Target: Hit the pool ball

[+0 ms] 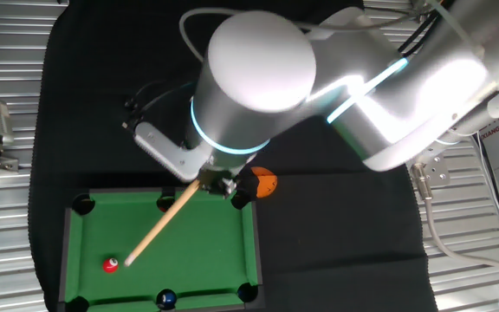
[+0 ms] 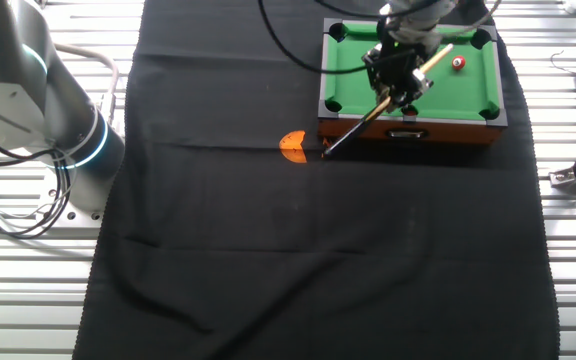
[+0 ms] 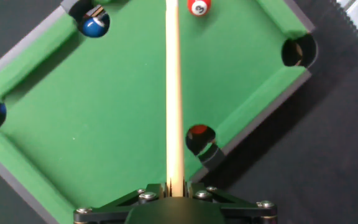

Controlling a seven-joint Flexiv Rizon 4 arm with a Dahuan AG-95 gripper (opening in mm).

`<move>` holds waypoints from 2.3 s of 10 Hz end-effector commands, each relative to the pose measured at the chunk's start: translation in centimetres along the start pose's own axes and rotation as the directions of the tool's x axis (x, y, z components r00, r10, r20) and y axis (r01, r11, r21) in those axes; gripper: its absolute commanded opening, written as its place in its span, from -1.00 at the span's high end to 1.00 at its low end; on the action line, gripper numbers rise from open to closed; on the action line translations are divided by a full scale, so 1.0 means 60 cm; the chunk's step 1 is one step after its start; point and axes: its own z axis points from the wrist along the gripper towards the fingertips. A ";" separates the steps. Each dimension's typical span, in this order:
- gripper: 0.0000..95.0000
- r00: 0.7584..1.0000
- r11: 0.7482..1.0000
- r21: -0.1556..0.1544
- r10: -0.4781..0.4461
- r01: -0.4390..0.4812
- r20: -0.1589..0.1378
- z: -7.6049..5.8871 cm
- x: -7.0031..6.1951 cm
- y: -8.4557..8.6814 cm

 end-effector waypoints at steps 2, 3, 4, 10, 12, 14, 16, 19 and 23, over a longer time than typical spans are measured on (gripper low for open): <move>1.00 0.997 0.997 0.007 0.071 -0.071 -0.006 0.006 0.010 0.000; 1.00 0.995 0.995 0.010 0.101 -0.101 -0.011 0.007 0.010 0.000; 1.00 0.995 0.995 0.010 0.103 -0.103 -0.011 0.007 0.010 0.000; 1.00 0.997 0.997 0.005 0.073 -0.073 -0.033 0.012 0.009 0.002; 1.00 0.996 0.997 0.006 0.075 -0.075 -0.056 0.012 0.009 0.002; 1.00 0.995 0.997 0.006 0.075 -0.075 -0.065 0.012 0.009 0.002; 1.00 0.994 0.997 0.006 0.074 -0.074 -0.075 0.013 0.008 0.003; 1.00 0.992 0.997 0.006 0.074 -0.074 -0.102 0.015 0.005 0.004; 1.00 0.992 0.997 0.006 0.074 -0.074 -0.106 0.016 0.002 0.004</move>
